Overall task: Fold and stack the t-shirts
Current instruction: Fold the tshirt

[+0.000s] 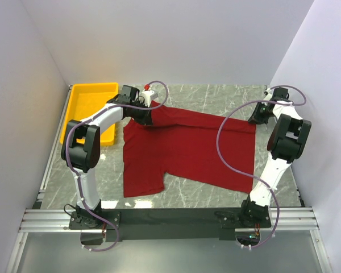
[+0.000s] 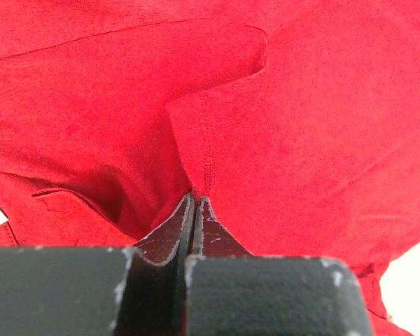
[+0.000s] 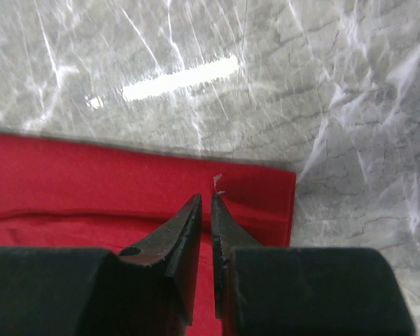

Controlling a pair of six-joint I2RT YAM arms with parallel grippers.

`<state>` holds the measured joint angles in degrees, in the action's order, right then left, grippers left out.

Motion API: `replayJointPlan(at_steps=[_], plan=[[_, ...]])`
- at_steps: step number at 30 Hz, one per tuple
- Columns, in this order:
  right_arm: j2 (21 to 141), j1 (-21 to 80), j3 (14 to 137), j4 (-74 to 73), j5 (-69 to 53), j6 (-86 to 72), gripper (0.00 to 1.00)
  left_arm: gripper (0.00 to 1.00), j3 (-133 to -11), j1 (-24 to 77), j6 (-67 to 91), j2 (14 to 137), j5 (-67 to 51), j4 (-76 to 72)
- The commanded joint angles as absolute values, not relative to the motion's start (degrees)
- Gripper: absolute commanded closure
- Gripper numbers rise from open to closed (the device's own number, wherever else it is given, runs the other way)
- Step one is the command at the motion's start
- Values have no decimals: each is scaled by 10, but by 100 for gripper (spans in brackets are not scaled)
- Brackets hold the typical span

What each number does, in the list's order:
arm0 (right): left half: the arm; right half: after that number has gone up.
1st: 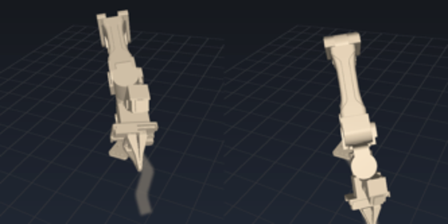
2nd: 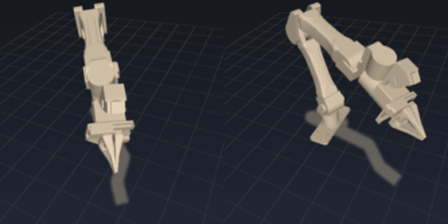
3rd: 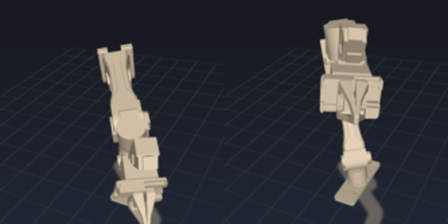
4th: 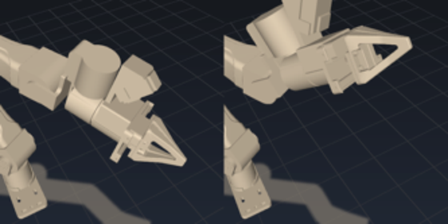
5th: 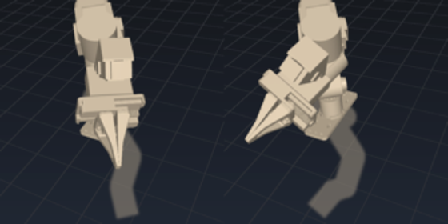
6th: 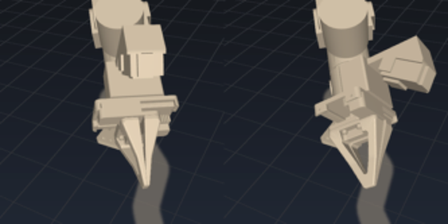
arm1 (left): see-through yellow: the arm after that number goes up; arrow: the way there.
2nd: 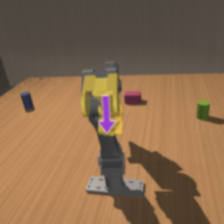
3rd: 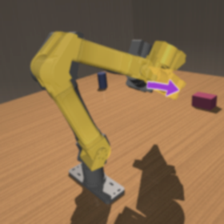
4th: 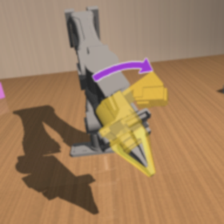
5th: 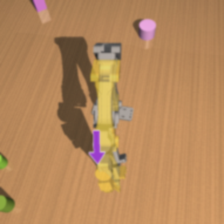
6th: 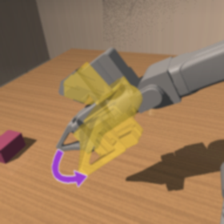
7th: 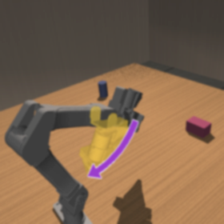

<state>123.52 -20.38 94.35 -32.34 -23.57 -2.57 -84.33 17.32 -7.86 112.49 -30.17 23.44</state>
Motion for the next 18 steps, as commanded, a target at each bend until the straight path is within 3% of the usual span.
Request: replayJointPlan(at_steps=[1,18], plan=[[1206,-201,932,-337,-236,-5,83,99,-858,172,-80,1128,-317,231],[1098,-210,805,-337,-234,35,83,99,-852,172,-80,1127,-317,228]])
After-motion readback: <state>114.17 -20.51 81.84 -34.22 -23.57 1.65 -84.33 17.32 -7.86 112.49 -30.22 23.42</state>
